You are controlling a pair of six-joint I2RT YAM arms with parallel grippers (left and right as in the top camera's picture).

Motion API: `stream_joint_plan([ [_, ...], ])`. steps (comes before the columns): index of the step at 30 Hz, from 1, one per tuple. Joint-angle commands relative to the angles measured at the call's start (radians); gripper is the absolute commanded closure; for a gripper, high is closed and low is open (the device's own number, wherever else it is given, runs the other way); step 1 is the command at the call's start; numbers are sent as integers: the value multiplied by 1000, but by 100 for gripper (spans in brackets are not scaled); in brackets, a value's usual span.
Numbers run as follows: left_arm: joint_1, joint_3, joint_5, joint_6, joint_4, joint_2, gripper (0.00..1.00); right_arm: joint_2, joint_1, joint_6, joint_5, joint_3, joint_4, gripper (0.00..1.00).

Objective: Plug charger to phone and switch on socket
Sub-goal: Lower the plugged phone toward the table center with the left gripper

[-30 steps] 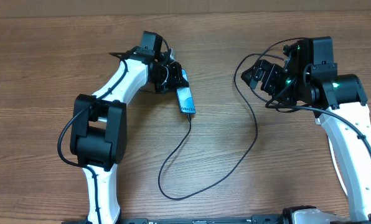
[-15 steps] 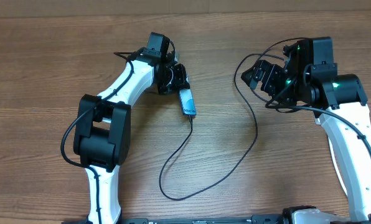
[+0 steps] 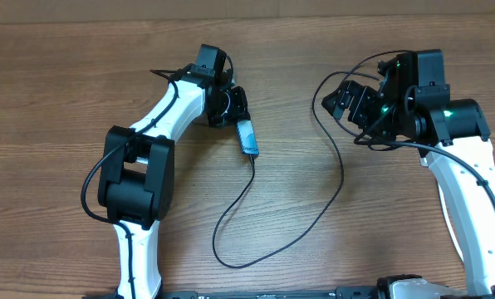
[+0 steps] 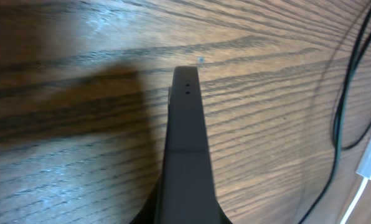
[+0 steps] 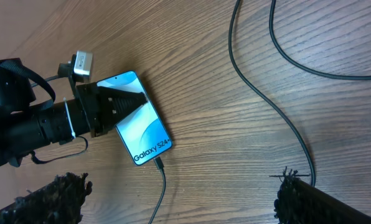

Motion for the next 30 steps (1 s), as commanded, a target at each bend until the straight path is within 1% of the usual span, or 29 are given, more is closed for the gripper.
stream_joint_plan([
  [1, -7, -7, -31, -6, -2, 9, 95, -15, 2, -8, 10, 8, 5, 0],
  [8, -7, -70, -30, -10, 34, 9, 96, -15, 2, -9, 10, 8, 6, 0],
  [14, -7, -77, -29, -13, 34, 9, 95, -15, 2, -9, 10, 8, 6, 0],
  [16, -7, -77, -30, -13, 29, 9, 91, -15, 2, -9, 10, 8, 5, 0],
  [18, -7, -77, -31, -12, 22, 9, 83, -15, 2, -8, 10, 8, 6, 0],
  [19, -7, -77, -31, -13, 18, 9, 81, -15, 2, -8, 10, 8, 6, 0],
  [23, -7, -77, -31, -13, 12, 9, 76, -15, 2, -8, 10, 8, 5, 0],
  [27, -7, -77, -31, -13, 8, 9, 75, -15, 2, -8, 10, 8, 5, 0],
  [30, -7, -77, -31, -12, 4, 9, 71, -15, 2, -8, 10, 8, 5, 0],
])
